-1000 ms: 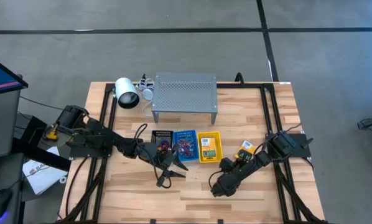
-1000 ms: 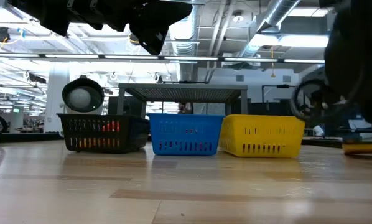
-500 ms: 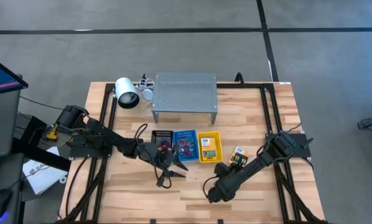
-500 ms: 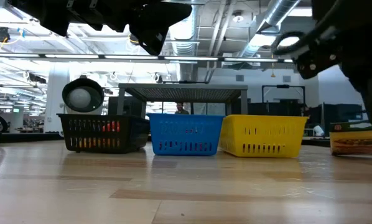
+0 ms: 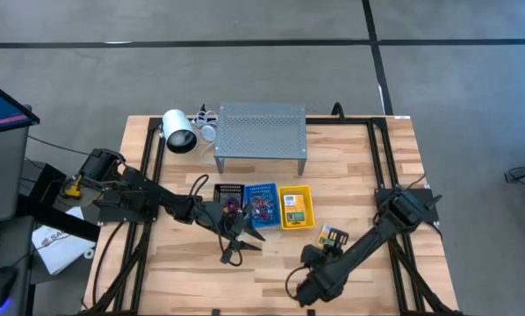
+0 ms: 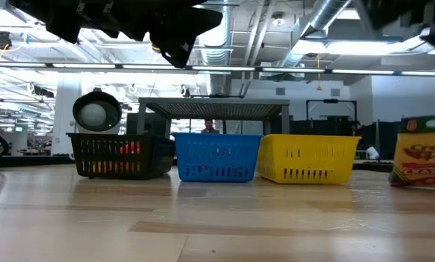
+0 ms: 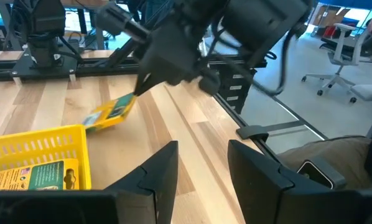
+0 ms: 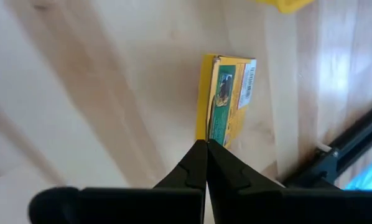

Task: Pick & Place Office Desk Supplies
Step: Put the yellow crayon box into the yellow basket

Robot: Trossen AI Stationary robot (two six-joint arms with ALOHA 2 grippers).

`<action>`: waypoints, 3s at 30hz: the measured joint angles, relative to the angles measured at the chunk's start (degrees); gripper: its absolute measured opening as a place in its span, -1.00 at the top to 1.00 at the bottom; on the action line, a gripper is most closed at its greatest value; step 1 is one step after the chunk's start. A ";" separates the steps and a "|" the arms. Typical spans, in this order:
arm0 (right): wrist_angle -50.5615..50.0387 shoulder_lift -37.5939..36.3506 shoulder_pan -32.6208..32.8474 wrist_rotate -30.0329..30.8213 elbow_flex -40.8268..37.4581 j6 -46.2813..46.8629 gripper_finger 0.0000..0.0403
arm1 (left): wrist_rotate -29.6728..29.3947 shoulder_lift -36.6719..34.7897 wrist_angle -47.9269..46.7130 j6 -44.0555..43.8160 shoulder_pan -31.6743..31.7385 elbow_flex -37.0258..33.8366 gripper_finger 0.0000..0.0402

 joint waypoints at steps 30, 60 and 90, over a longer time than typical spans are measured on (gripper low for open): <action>-0.03 -10.54 -0.98 7.46 11.21 -9.86 1.00 | 0.10 -9.17 -9.89 -0.21 -2.91 0.00 0.32; -0.01 -14.58 -20.58 25.27 10.68 -43.65 1.00 | 0.02 -12.02 -15.65 0.16 -4.57 0.00 0.32; 7.58 -14.53 -22.55 28.63 -3.22 -42.92 1.00 | 0.02 -11.98 -17.68 -0.22 -4.57 0.00 0.32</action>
